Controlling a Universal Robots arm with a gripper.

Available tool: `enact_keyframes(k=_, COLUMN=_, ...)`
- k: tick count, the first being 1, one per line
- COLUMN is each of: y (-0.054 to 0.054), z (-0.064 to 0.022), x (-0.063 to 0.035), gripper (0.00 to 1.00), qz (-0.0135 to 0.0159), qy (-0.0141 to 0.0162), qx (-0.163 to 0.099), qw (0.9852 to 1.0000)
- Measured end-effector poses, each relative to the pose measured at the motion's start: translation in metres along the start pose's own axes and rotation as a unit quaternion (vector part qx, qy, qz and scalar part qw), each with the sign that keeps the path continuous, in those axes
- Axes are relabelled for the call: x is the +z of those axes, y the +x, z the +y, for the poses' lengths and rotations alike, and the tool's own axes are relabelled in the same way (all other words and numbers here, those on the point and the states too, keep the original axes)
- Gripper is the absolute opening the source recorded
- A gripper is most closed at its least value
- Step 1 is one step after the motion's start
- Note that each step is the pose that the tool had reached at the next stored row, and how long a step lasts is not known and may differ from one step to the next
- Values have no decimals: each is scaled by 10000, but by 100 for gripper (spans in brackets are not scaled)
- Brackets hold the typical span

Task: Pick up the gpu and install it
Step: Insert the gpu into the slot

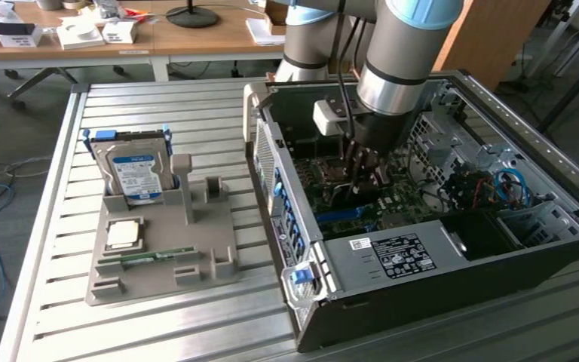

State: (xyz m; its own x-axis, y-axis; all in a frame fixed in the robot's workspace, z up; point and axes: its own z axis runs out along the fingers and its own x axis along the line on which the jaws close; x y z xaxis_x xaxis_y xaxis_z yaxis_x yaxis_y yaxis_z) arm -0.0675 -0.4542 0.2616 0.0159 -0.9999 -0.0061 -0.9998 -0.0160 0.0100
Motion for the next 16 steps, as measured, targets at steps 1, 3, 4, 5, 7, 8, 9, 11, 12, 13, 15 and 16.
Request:
enact_keyframes(k=1, y=0, z=0, x=6, gripper=26, qz=-1, qy=0, qx=0, qw=10000)
enact_keyframes(k=3, y=1, z=1, x=10, gripper=26, qz=3, qy=-1, qx=0, qw=10000)
enact_keyframes(k=4, y=1, z=1, x=11, gripper=26, qz=3, qy=-1, qx=0, qw=10000)
enact_keyframes(k=5, y=1, z=1, x=15, gripper=26, qz=2, qy=-1, qx=0, qw=10000)
enact_keyframes(k=7, y=1, z=2, x=18, gripper=26, qz=2, qy=-1, qx=0, qw=10000)
enact_keyframes(k=8, y=1, z=2, x=18, gripper=26, qz=2, qy=-1, qx=0, qw=10000)
enact_keyframes(k=9, y=1, z=2, x=18, gripper=26, qz=2, qy=-1, qx=0, qw=10000)
enact_keyframes(k=11, y=1, z=2, x=18, gripper=26, qz=1, qy=0, qx=-5, qw=10000)
enact_keyframes(k=12, y=1, z=2, x=19, gripper=26, qz=2, qy=2, qx=-18, qw=10000)
enact_keyframes(k=13, y=1, z=2, x=19, gripper=26, qz=2, qy=5, qx=-31, qw=10000)
enact_keyframes(k=15, y=0, z=3, x=19, gripper=26, qz=2, qy=8, qx=-49, qw=10000)
enact_keyframes(k=16, y=0, z=4, x=19, gripper=26, qz=2, qy=8, qx=-52, qw=10000)
